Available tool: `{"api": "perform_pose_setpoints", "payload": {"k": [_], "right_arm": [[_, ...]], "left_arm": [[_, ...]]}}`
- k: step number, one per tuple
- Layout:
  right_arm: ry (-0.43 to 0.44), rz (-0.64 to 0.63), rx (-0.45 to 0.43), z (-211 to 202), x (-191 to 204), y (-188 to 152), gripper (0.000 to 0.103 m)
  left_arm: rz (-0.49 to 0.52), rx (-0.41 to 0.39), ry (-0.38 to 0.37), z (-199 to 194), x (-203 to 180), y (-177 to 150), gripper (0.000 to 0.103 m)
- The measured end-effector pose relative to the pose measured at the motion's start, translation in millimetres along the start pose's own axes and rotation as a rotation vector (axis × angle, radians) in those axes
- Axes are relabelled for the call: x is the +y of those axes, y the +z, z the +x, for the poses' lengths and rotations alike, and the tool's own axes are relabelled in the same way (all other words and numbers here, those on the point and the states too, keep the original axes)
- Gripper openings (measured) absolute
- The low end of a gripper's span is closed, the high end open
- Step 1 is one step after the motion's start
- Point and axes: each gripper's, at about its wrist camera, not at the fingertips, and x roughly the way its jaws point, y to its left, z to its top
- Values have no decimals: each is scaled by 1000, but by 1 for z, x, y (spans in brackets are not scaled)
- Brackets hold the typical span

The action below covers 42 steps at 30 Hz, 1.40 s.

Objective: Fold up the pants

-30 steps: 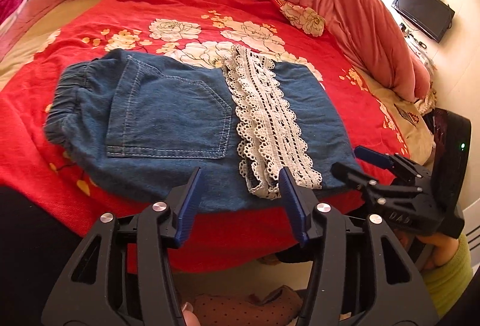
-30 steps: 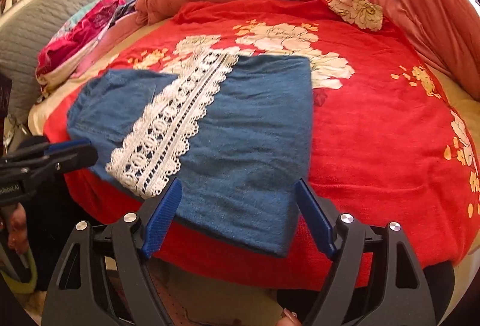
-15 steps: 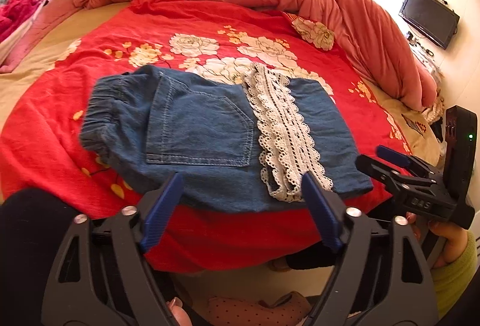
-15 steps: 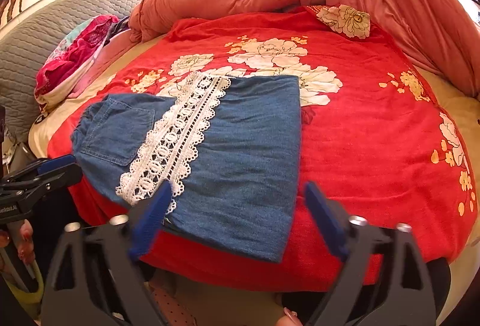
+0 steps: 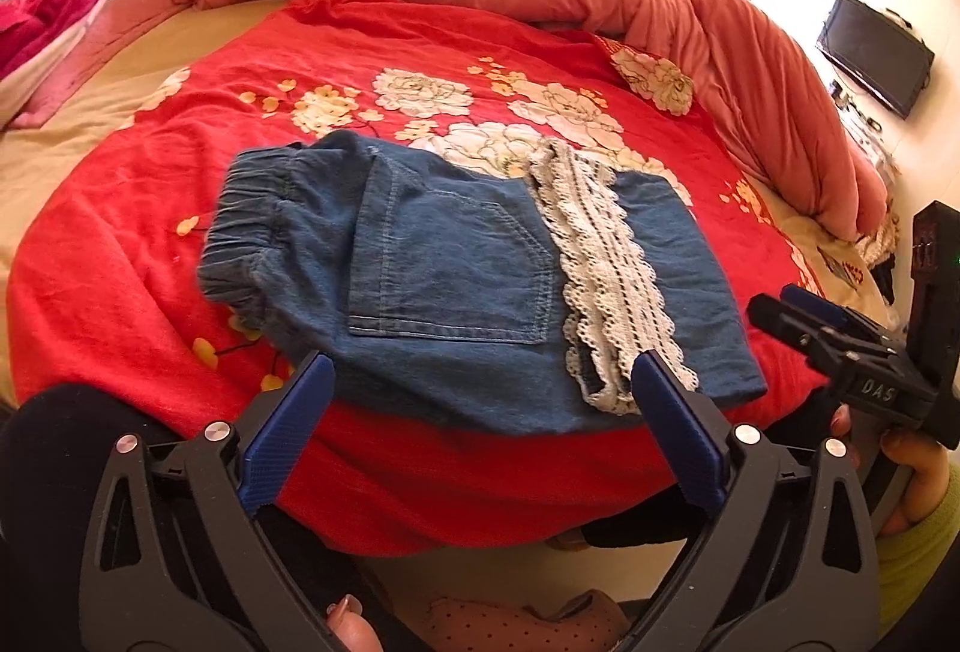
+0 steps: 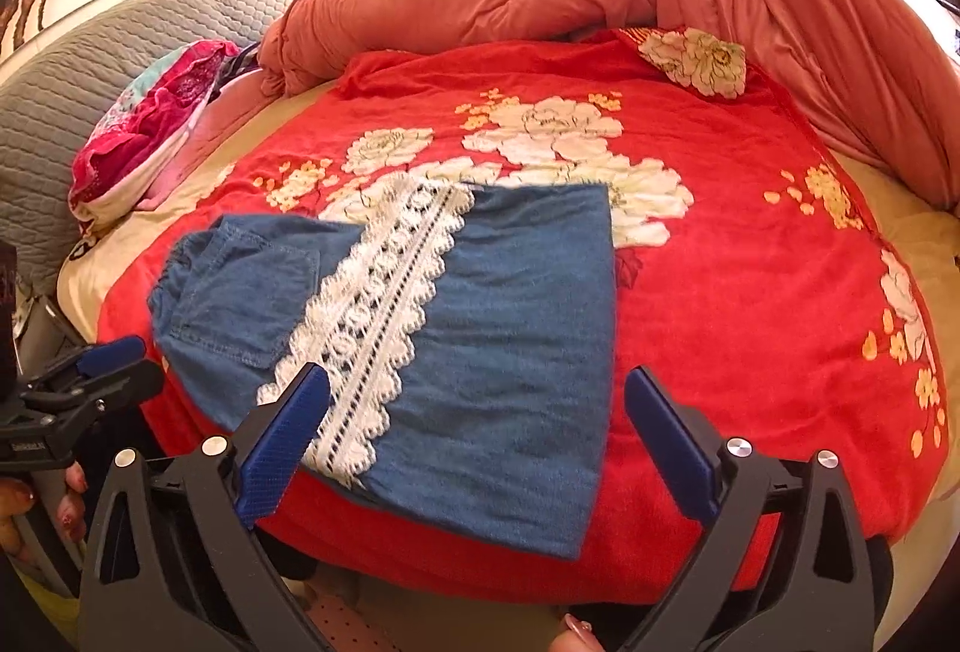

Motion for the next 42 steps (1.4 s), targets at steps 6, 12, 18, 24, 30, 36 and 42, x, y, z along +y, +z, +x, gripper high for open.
{"api": "perform_pose_setpoints", "payload": {"k": [6, 12, 18, 24, 30, 36, 42], "right_arm": [[22, -41, -19, 3, 13, 24, 98], [76, -113, -23, 15, 40, 52, 98], [162, -228, -20, 33, 78, 83, 98], [257, -272, 54, 63, 104, 106, 98], [321, -338, 136, 96, 137, 116, 98], [407, -438, 216, 126, 180, 123, 98], [452, -536, 314, 161, 209, 118, 97]], "left_arm": [[-84, -11, 12, -3, 29, 7, 94], [-148, -21, 35, -2, 55, 13, 94], [-165, -14, 36, 3, 63, 15, 94], [-178, -28, 65, 5, 83, 26, 94], [-191, -30, 78, 9, 99, 36, 94], [-183, -3, 54, 23, 103, 32, 72], [-209, 21, -5, 37, 113, 26, 60]]}}
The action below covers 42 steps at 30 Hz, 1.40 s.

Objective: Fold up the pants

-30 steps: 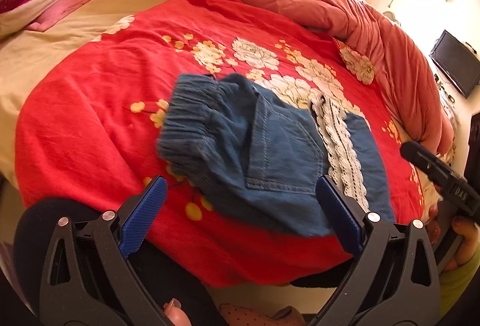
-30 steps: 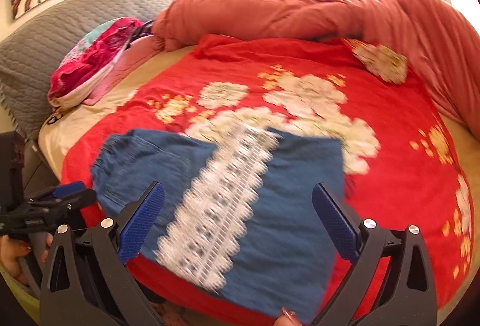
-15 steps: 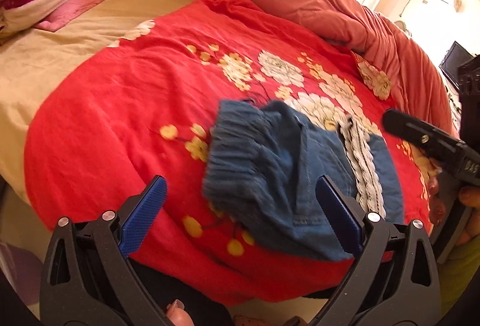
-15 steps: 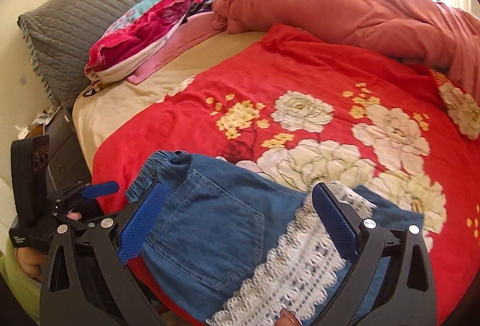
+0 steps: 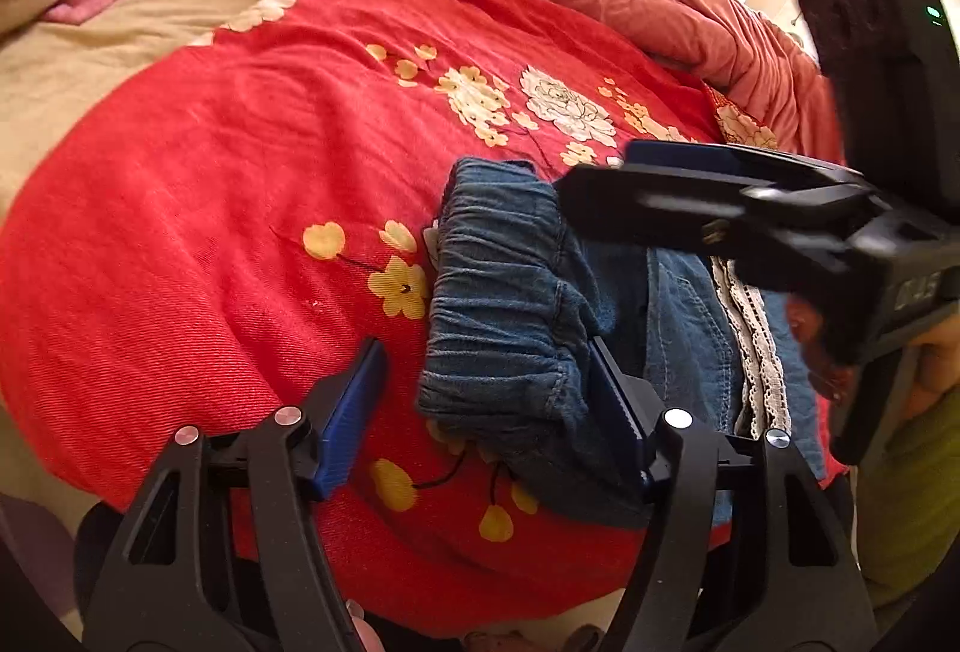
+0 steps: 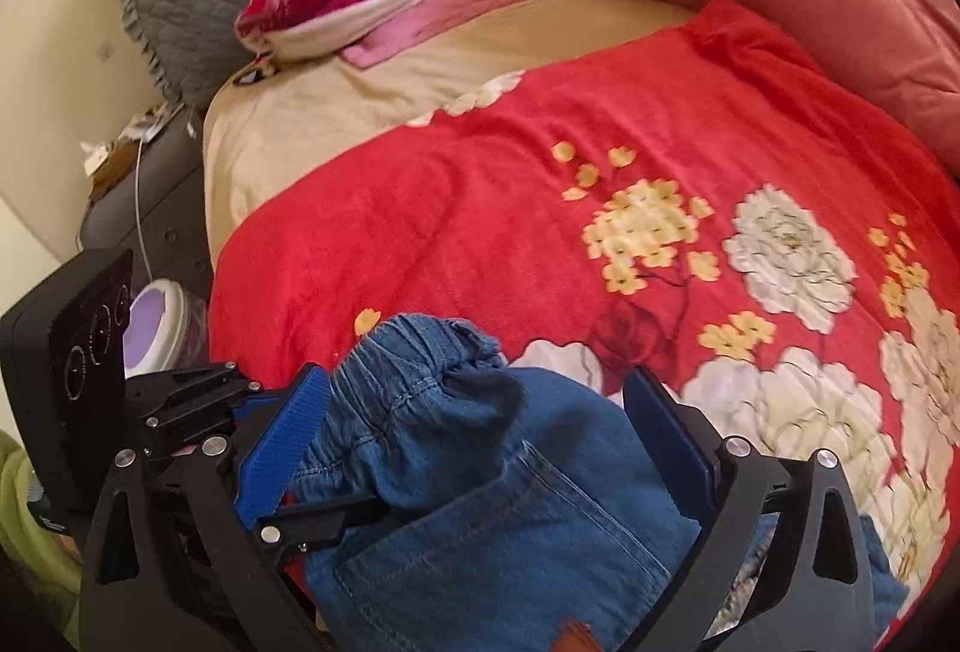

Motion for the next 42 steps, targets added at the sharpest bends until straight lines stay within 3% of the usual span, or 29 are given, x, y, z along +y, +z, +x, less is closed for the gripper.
{"api": "perform_pose_setpoints", "payload": {"k": [6, 8, 9, 13, 16, 19, 22, 27, 30, 31, 32, 34, 42], "right_arm": [[55, -21, 74, 32, 1, 1, 96], [123, -1, 86, 39, -2, -1, 81], [159, 5, 99, 44, -4, -2, 67], [181, 20, 54, 38, -10, -9, 46], [219, 42, -36, 11, -16, -14, 40], [247, 52, -114, -17, -19, -20, 39], [265, 56, -177, -42, -22, -27, 39], [290, 91, -253, -73, -34, -43, 39], [284, 100, -293, -90, -42, -58, 39], [283, 108, -303, -96, -45, -61, 39], [281, 117, -312, -101, -49, -66, 39], [274, 133, -331, -111, -58, -77, 39], [251, 185, -422, -150, -92, -121, 39]], "left_arm": [[-15, -4, -21, 3, 4, -1, 60], [-25, -7, -29, 3, 5, -2, 61], [-30, -10, -31, 3, 6, -2, 61], [-50, -26, -54, 2, 8, -2, 66], [-59, -51, -87, -4, 8, -3, 75], [-43, -90, -103, -12, 2, -3, 84], [-20, -111, -151, -18, -10, -4, 85], [-77, -18, -276, -7, -26, -9, 85], [-114, 42, -364, 0, -38, -10, 80], [-112, 53, -378, 0, -44, -12, 68], [-106, 66, -385, 1, -54, -12, 62], [-84, 78, -390, 1, -73, -14, 60], [50, 45, -336, -1, -142, -15, 60]]}}
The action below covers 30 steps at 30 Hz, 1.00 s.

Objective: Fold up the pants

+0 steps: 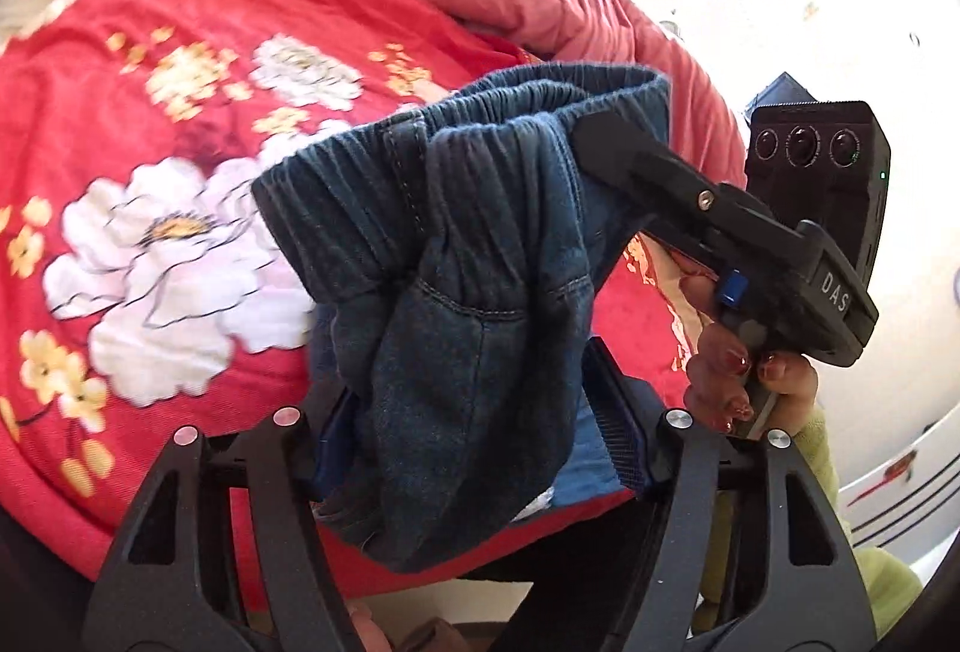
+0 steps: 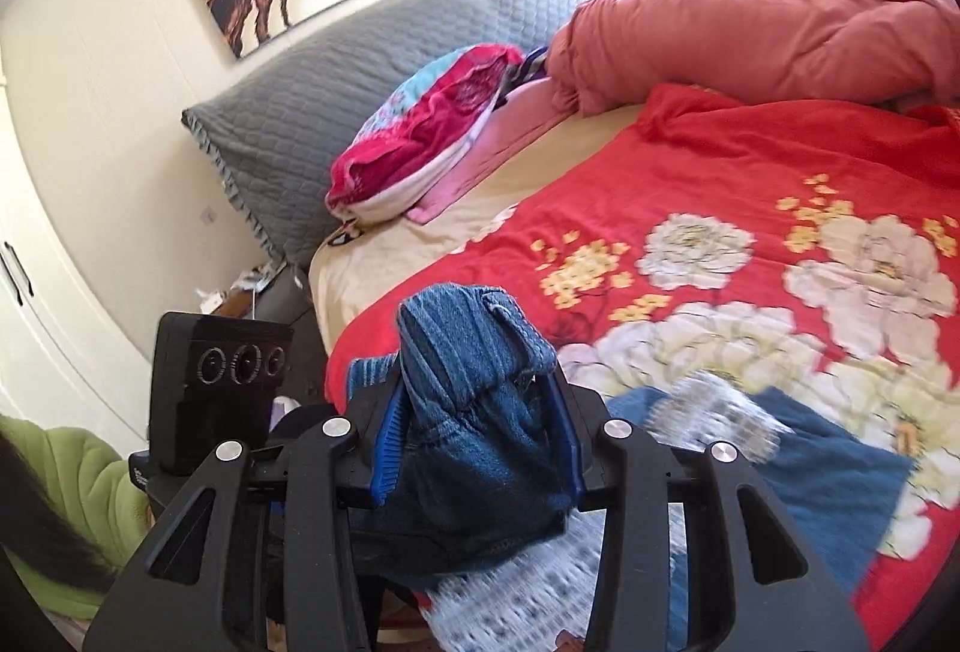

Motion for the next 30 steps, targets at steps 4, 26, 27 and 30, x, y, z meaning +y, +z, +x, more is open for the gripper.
{"api": "perform_pose_setpoints", "payload": {"k": [4, 26, 27, 30], "right_arm": [[-14, 24, -40, -21, -15, -10, 42], [-373, 141, -102, -71, -16, -89, 72], [-395, 133, -75, -65, -14, -90, 72], [-500, 107, 40, -48, -14, -104, 72]], "left_arm": [[46, -13, 32, 14, -23, -3, 60], [240, -43, 259, 27, -32, -8, 78], [250, -27, 272, 31, -31, -10, 78], [290, 25, 299, 39, -29, -25, 78]]}}
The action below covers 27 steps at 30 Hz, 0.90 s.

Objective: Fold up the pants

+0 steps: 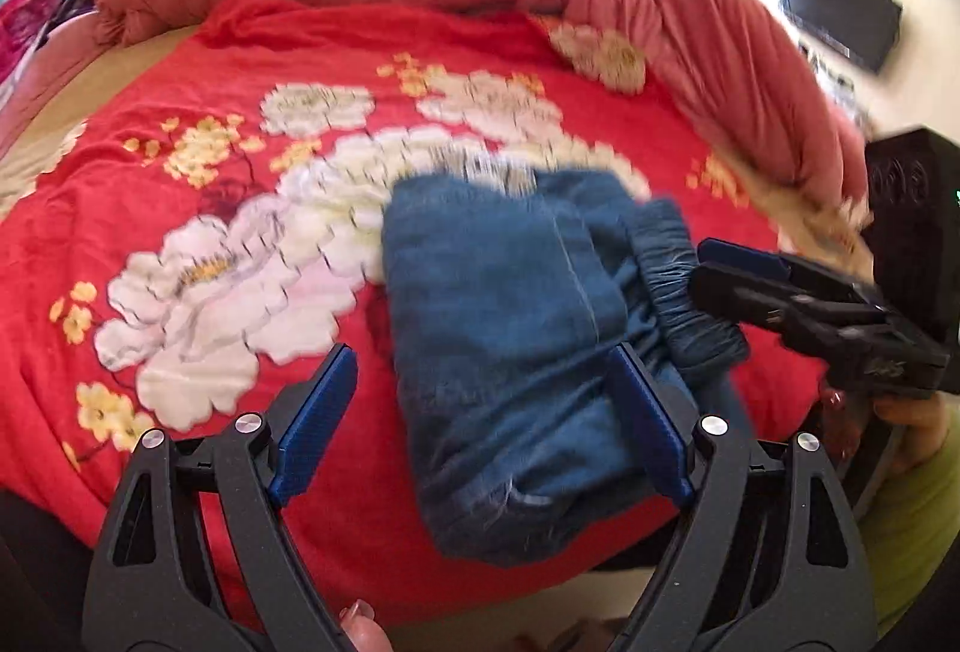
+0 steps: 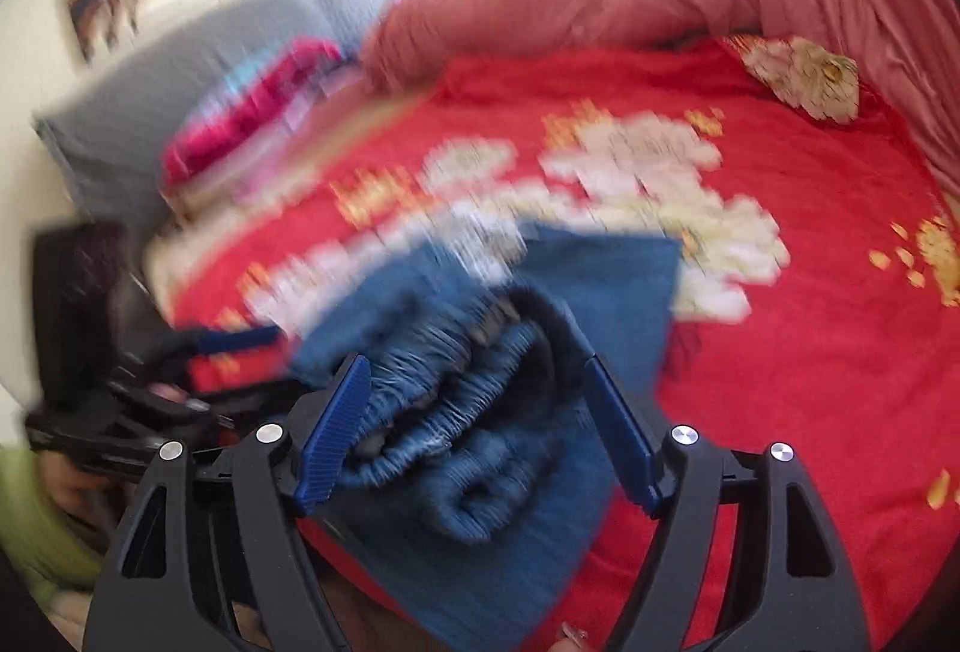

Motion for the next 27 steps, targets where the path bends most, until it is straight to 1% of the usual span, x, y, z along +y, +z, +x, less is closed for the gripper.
{"api": "perform_pose_setpoints", "payload": {"k": [1, 2, 6, 11, 15, 20, 27], "right_arm": [[-23, 1, 31, 5, -1, -7, 72], [-26, 10, 42, 6, -3, -12, 72], [-38, 47, 45, 6, -9, -25, 73], [-59, 54, 34, 5, -8, -27, 75], [-62, 59, 1, -4, -4, -26, 81], [-62, 38, -49, -22, 3, -25, 81], [-69, 30, -64, -32, 9, -27, 81]], "left_arm": [[10, 15, -4, 2, -1, -5, 78], [20, 31, -7, 5, -1, -10, 78], [16, 57, -23, 12, 1, -19, 78], [11, 36, -29, 3, 2, -18, 78], [8, 27, -30, -4, 1, -17, 78], [1, -1, -26, -15, 4, -11, 78], [-9, -27, -12, -26, 7, -6, 79]]}}
